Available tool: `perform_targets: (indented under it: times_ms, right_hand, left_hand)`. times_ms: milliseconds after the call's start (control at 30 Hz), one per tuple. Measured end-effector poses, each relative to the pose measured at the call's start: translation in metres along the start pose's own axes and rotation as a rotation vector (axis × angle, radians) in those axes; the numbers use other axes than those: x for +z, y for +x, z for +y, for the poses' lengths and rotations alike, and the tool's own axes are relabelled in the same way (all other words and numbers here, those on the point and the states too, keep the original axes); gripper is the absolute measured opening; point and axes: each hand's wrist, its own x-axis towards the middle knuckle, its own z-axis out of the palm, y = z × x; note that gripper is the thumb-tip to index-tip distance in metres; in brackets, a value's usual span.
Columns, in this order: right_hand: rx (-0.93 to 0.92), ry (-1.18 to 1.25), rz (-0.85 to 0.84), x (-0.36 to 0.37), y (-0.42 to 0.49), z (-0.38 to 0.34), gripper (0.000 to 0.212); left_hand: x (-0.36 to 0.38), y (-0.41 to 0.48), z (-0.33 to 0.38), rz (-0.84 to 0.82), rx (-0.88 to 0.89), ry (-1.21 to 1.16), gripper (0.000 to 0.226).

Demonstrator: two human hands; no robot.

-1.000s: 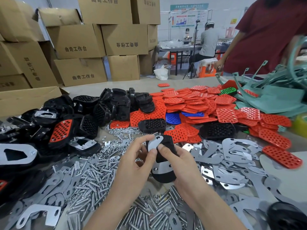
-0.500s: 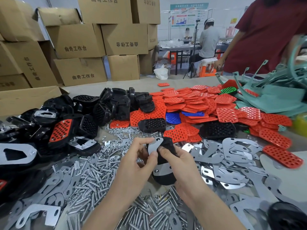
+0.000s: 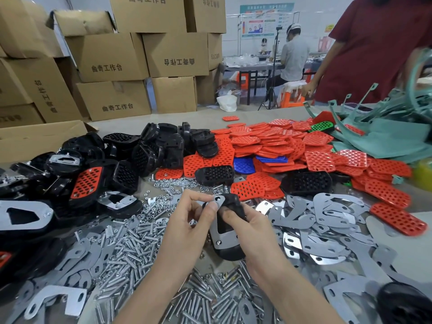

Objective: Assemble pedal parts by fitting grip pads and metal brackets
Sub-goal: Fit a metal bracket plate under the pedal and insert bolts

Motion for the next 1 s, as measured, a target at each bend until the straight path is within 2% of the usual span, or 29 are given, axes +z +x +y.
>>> perform_targets:
  times_ms: [133, 400, 600, 733, 1000]
  right_hand:
    - [0.006, -0.038, -0.012, 0.000, 0.001, 0.001, 0.017]
    - [-0.016, -0.026, -0.060, -0.002, 0.000, 0.000, 0.009]
    - [-0.018, -0.001, -0.129, -0.004, -0.002, -0.001, 0.022]
    - [-0.029, -0.008, -0.079, -0.002, -0.001, 0.000, 0.010]
    - [-0.003, -0.005, 0.017, 0.001, -0.001, 0.002, 0.011]
  left_hand:
    - [-0.003, 0.001, -0.001, -0.015, 0.009, 0.023, 0.016]
    - [-0.007, 0.001, 0.005, -0.082, -0.030, 0.007, 0.020]
    - [-0.010, 0.001, 0.008, -0.095, -0.071, -0.051, 0.021]
    - [-0.010, 0.000, 0.008, -0.097, -0.056, -0.044, 0.020]
    - [-0.010, -0.001, 0.007, -0.099, -0.061, -0.017, 0.022]
